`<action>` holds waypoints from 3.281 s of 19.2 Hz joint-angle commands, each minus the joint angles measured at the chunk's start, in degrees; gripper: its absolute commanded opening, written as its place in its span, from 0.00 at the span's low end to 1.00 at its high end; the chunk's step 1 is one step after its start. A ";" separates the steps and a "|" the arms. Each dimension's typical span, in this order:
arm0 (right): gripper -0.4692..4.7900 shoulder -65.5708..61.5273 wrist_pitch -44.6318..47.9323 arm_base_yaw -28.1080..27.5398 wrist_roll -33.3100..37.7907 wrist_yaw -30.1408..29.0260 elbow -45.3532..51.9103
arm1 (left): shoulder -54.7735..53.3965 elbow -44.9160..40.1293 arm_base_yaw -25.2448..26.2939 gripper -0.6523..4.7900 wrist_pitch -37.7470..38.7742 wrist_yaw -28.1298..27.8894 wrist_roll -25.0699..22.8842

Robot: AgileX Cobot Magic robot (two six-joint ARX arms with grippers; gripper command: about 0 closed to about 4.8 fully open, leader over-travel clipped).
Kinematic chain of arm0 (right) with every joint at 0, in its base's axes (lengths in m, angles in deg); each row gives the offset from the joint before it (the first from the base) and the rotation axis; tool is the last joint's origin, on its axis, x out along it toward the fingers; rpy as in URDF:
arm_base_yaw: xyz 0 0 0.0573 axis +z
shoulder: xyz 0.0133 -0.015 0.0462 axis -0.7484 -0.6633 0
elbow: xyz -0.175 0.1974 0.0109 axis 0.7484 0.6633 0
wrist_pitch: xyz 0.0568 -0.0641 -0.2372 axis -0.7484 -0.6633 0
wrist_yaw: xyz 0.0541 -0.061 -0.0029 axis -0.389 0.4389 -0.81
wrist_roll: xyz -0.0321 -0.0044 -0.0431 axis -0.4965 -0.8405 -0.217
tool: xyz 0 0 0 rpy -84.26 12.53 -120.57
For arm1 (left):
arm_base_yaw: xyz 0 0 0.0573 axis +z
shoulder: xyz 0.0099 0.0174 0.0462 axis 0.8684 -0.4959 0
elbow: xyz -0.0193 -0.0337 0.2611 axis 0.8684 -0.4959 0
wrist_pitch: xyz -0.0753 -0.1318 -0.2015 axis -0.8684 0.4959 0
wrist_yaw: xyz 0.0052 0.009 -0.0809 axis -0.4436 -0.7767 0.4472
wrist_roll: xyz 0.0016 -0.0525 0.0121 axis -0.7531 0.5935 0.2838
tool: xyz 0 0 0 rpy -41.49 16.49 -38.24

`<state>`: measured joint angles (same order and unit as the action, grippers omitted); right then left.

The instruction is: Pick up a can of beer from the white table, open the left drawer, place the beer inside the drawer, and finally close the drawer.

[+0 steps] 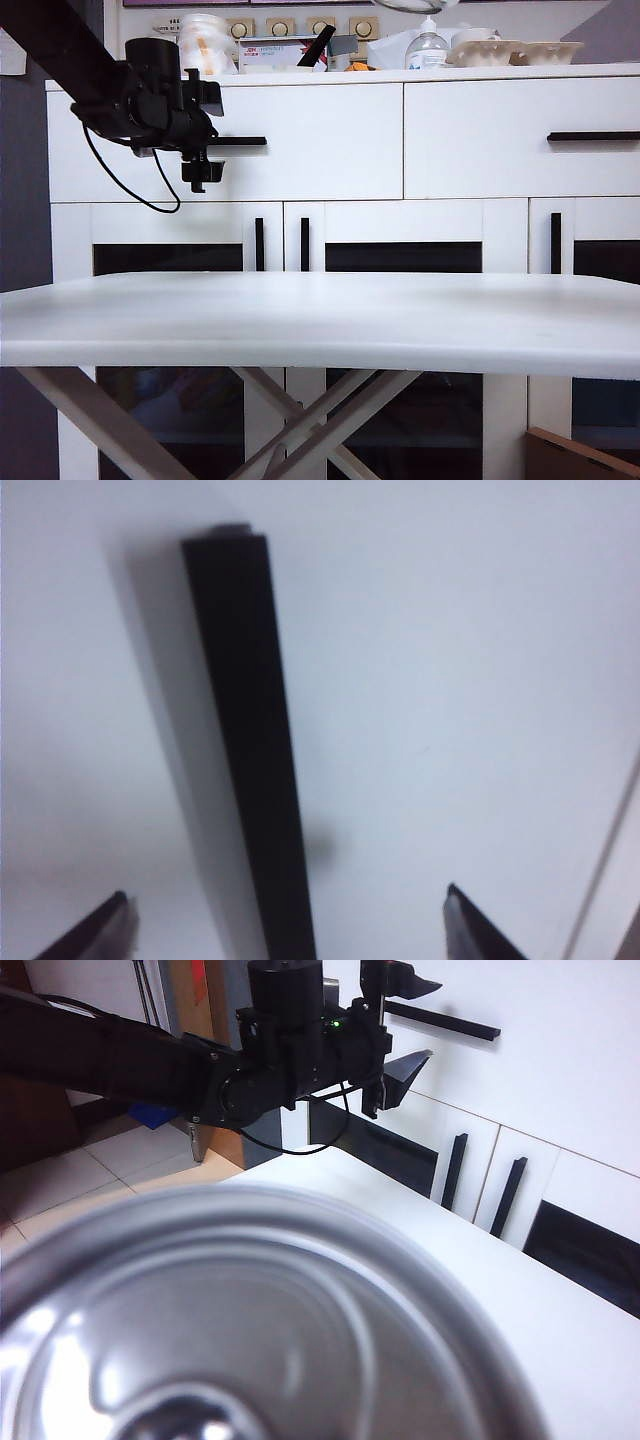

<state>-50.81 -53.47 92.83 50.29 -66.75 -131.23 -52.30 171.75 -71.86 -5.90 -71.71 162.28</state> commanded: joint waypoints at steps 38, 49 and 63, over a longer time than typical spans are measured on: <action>0.36 -0.17 4.04 0.07 -0.24 2.84 -0.72 | -5.18 1.79 1.14 0.11 -14.49 8.55 -3.87; 0.36 -0.17 4.02 0.07 -0.24 2.86 -0.70 | 5.62 -18.56 0.81 0.11 -21.73 9.03 -6.36; 0.36 -0.13 4.48 -0.13 -0.24 4.39 -0.81 | 26.10 -52.22 0.81 0.11 -34.01 7.28 -6.69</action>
<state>-51.44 -52.99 92.66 50.23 -62.29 -131.23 -27.49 120.61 -71.16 -39.45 -64.06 157.60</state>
